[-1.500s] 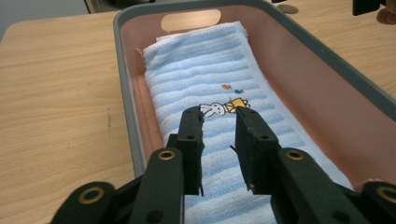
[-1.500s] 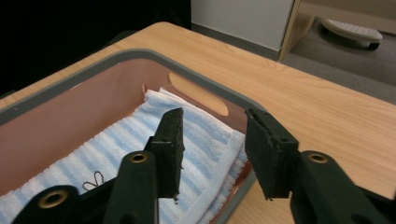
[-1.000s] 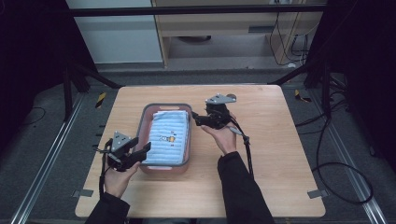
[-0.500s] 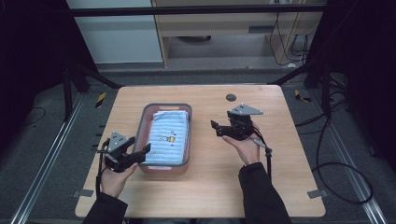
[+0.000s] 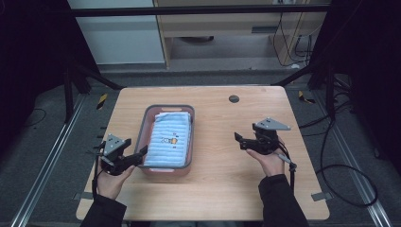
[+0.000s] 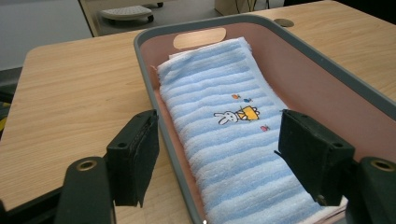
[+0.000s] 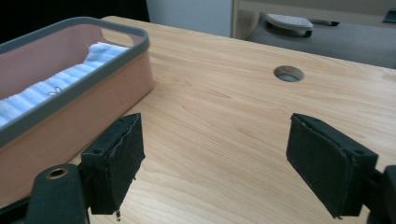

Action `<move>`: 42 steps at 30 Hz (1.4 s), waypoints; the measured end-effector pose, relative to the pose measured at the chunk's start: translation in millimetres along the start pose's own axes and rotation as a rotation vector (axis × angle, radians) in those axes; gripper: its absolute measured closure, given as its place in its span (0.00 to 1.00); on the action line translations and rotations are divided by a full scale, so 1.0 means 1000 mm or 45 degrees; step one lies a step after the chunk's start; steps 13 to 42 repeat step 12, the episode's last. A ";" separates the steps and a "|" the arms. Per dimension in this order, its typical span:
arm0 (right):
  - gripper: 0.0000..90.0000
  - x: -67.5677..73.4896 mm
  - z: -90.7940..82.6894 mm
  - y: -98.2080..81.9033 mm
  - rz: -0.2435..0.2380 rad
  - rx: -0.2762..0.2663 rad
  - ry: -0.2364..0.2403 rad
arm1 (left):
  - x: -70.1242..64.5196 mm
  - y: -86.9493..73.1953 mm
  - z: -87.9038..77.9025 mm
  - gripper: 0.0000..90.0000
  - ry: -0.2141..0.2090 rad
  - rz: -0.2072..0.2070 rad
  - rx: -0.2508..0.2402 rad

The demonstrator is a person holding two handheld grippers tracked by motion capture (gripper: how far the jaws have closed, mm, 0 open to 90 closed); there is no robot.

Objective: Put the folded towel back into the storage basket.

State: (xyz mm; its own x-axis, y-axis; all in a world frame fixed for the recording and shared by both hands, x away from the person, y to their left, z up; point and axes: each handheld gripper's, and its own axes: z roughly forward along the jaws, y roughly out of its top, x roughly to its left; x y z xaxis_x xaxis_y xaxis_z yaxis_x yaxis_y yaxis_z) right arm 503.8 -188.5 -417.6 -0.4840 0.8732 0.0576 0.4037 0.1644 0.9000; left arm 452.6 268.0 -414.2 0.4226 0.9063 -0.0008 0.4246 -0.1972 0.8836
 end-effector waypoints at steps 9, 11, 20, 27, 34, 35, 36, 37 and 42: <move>0.20 -0.018 -0.025 -0.021 0.051 -0.017 -0.048 | 0.007 -0.005 -0.005 0.42 0.032 0.018 -0.009; 0.20 -0.023 -0.032 -0.026 0.061 -0.033 -0.062 | 0.010 -0.007 -0.006 0.43 0.040 0.008 -0.015; 0.21 -0.025 -0.034 -0.028 0.060 -0.033 -0.069 | 0.011 -0.007 -0.007 0.43 0.045 0.000 -0.015; 0.21 -0.025 -0.034 -0.028 0.060 -0.033 -0.069 | 0.011 -0.007 -0.007 0.43 0.045 0.000 -0.015; 0.21 -0.025 -0.034 -0.028 0.060 -0.033 -0.069 | 0.011 -0.007 -0.007 0.43 0.045 0.000 -0.015; 0.21 -0.025 -0.034 -0.028 0.060 -0.033 -0.069 | 0.011 -0.007 -0.007 0.43 0.045 0.000 -0.015; 0.21 -0.025 -0.034 -0.028 0.060 -0.033 -0.069 | 0.011 -0.007 -0.007 0.43 0.045 0.000 -0.015; 0.21 -0.025 -0.034 -0.028 0.060 -0.033 -0.069 | 0.011 -0.007 -0.007 0.43 0.045 0.000 -0.015; 0.21 -0.025 -0.034 -0.028 0.060 -0.033 -0.069 | 0.011 -0.007 -0.007 0.43 0.045 0.000 -0.015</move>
